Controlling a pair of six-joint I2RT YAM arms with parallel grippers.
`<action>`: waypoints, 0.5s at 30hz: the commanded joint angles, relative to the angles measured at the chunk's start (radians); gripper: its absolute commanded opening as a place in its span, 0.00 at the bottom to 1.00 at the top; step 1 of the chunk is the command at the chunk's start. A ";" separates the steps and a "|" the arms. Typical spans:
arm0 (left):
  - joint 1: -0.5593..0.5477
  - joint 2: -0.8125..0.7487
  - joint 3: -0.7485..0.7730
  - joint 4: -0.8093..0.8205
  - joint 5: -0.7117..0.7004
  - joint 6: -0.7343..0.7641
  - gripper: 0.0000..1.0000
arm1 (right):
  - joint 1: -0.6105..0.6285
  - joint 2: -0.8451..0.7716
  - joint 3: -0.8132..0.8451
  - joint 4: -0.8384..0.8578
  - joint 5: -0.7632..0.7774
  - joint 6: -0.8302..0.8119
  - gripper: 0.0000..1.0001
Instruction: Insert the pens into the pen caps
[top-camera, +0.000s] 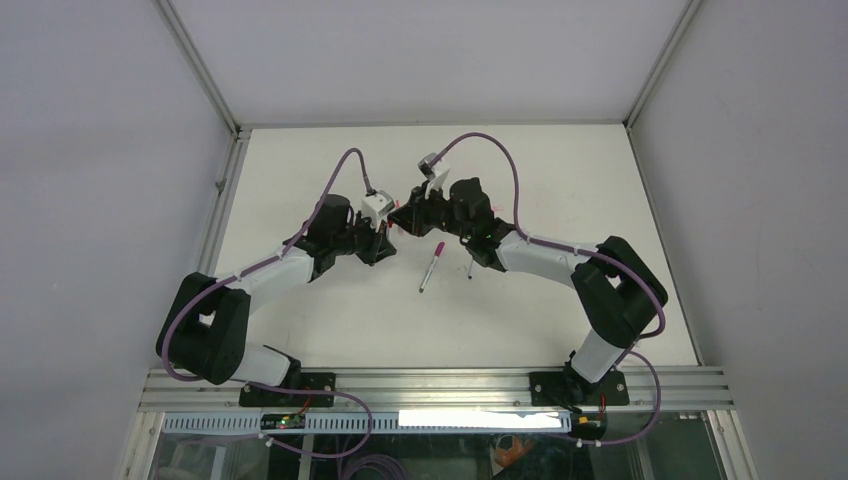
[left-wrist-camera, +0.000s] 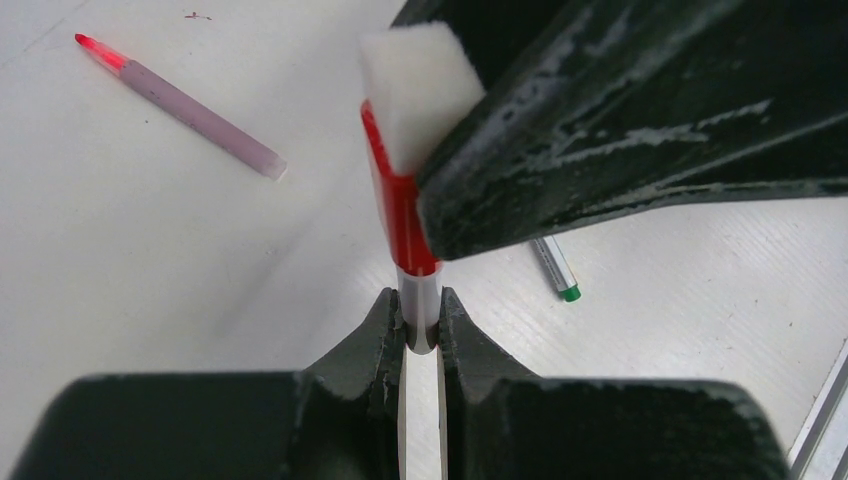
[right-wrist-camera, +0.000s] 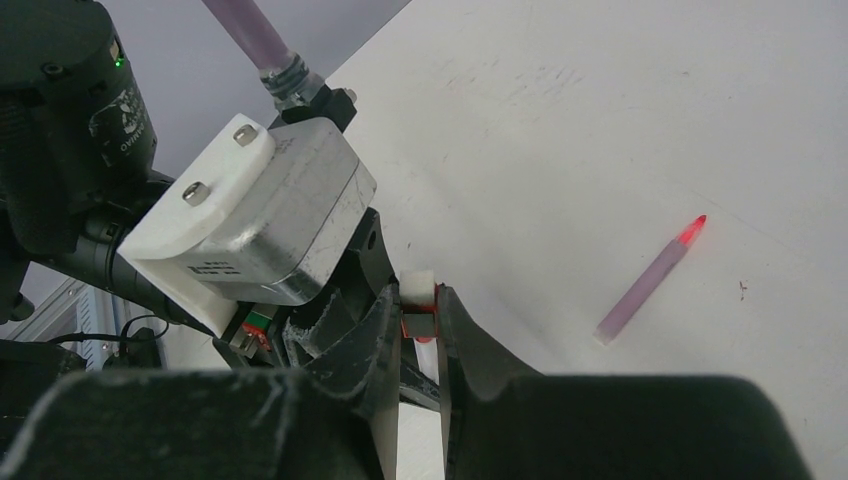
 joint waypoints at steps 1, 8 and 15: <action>-0.008 -0.065 0.083 0.329 0.058 0.049 0.00 | 0.079 0.059 -0.048 -0.275 -0.188 0.001 0.00; -0.007 -0.079 0.077 0.328 0.045 0.052 0.00 | 0.079 0.058 -0.061 -0.298 -0.179 -0.010 0.00; -0.007 -0.092 0.069 0.344 0.043 0.041 0.00 | 0.079 0.059 -0.075 -0.311 -0.167 -0.020 0.00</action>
